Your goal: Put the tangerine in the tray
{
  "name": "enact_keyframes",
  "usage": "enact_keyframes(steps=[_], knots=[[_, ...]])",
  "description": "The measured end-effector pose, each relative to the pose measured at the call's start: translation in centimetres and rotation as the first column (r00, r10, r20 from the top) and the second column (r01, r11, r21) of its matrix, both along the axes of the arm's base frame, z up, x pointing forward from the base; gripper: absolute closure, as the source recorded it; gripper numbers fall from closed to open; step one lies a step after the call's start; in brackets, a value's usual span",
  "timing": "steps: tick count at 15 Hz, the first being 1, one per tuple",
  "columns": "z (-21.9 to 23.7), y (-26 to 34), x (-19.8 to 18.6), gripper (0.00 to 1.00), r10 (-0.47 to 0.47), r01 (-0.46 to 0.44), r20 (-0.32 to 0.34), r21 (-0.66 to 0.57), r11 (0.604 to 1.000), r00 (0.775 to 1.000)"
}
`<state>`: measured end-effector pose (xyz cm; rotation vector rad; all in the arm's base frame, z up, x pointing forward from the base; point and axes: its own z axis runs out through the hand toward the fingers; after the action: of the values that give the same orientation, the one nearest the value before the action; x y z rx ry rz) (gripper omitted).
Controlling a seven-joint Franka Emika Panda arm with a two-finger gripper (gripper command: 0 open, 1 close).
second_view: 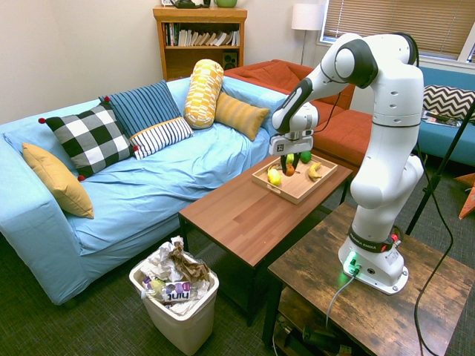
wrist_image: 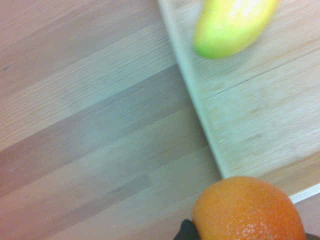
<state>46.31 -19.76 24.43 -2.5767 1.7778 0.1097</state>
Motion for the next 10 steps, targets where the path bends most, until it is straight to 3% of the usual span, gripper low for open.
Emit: enact_keyframes(steps=[4, 10], knots=[[-2.4, -6.6, 0.3, 1.0, -0.111, 0.112, 0.017, -0.045, 0.993, 0.994], [-7.4, -10.1, 4.3, 1.0, -0.192, 0.192, 0.013, -0.054, 0.98, 0.981]])
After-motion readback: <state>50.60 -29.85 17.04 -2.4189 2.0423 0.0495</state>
